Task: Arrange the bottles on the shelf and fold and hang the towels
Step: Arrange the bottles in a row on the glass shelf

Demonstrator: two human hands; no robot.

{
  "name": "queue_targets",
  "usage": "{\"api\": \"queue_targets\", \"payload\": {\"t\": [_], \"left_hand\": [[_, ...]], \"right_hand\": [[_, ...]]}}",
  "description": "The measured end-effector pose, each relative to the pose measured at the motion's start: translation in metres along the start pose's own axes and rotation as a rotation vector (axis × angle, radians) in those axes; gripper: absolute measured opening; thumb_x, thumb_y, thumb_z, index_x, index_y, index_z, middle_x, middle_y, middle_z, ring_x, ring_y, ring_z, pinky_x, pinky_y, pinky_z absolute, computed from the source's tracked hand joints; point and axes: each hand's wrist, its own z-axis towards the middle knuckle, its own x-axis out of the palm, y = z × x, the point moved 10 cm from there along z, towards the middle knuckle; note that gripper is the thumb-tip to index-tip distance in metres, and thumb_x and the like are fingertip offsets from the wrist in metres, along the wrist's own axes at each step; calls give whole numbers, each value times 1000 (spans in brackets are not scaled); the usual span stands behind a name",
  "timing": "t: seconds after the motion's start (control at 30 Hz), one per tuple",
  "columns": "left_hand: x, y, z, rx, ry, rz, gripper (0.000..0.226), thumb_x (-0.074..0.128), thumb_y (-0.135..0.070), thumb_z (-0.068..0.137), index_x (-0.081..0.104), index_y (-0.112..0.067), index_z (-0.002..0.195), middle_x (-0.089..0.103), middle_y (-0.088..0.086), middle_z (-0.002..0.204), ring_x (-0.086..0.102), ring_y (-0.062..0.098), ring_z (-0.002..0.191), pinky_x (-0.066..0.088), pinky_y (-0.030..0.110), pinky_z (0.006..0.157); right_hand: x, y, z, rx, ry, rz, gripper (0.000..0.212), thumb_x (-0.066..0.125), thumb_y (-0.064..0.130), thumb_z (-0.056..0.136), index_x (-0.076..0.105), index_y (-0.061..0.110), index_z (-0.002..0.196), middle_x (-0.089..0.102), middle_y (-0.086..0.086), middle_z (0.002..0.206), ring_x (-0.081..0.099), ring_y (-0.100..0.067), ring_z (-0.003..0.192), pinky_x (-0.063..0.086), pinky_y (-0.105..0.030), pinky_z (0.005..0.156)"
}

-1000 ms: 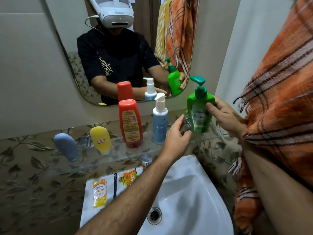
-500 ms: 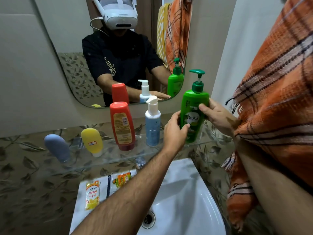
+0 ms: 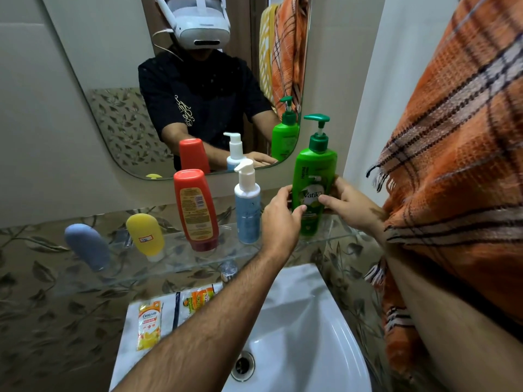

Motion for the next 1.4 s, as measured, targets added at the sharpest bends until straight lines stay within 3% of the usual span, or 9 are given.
{"api": "queue_targets", "payload": {"t": [0.13, 0.73, 0.87, 0.97, 1.1, 1.2, 1.3, 1.37, 1.4], "left_hand": [[1, 2, 2, -11, -1, -7, 45, 70, -18, 87, 54, -24, 129, 69, -4, 115, 63, 10, 105, 54, 34, 92], [2, 1, 0, -15, -9, 8, 46, 68, -19, 89, 53, -24, 132, 68, -3, 118, 63, 10, 108, 54, 33, 93], [5, 1, -2, 3, 19, 23, 55, 68, -18, 88, 48, -24, 139, 67, -3, 123, 61, 12, 113, 52, 37, 98], [4, -1, -9, 30, 15, 31, 64, 68, -19, 88, 39, -22, 146, 63, -2, 129, 59, 12, 117, 48, 31, 101], [-4, -6, -27, 119, -36, 46, 64, 65, -25, 90, 38, -16, 147, 56, 3, 138, 52, 14, 125, 41, 23, 103], [-4, -9, -41, 191, -1, 6, 63, 62, -36, 92, 39, -15, 147, 50, 1, 144, 43, 4, 129, 31, 12, 104], [0, -2, -54, 227, 72, 19, 70, 54, -52, 92, 37, -15, 148, 43, 2, 150, 38, 9, 138, 35, 28, 113], [2, 6, -62, 234, 135, 52, 77, 46, -63, 90, 34, -17, 150, 38, 1, 154, 34, 10, 141, 34, 33, 115], [2, 9, -67, 244, 163, 70, 79, 42, -67, 89, 33, -18, 150, 36, 0, 155, 32, 10, 142, 33, 34, 115]], "right_hand": [[0, -3, 1, 6, -5, -51, 43, 52, 0, 97, 42, 18, 134, 61, -13, 128, 60, -24, 118, 50, -44, 101], [0, -1, -3, 25, -24, -71, 38, 49, -2, 98, 43, 15, 130, 59, -14, 129, 57, -26, 122, 46, -49, 106], [0, 0, -5, 26, -30, -117, 40, 50, -1, 97, 43, 20, 130, 60, -11, 128, 57, -24, 122, 44, -48, 108], [-2, 1, -8, 6, -58, -177, 37, 52, 2, 97, 44, 14, 132, 60, -10, 128, 57, -22, 121, 43, -47, 108], [-6, 6, -18, -63, -143, -159, 49, 60, 17, 95, 41, 12, 140, 56, -3, 132, 54, -16, 124, 40, -44, 111], [-9, 5, -31, -95, -273, -230, 61, 60, 47, 89, 44, 16, 139, 56, -1, 135, 52, -17, 126, 40, -44, 111], [-5, 5, -54, -100, -374, -242, 66, 59, 47, 90, 42, 11, 143, 49, -6, 145, 45, -16, 132, 34, -31, 109], [2, 9, -69, -123, -414, -221, 63, 59, 41, 91, 44, 6, 142, 50, -5, 141, 44, -14, 129, 31, -17, 102], [8, 11, -78, -132, -421, -211, 68, 57, 48, 89, 45, 5, 141, 49, -3, 137, 44, -14, 127, 29, -9, 98]]}}
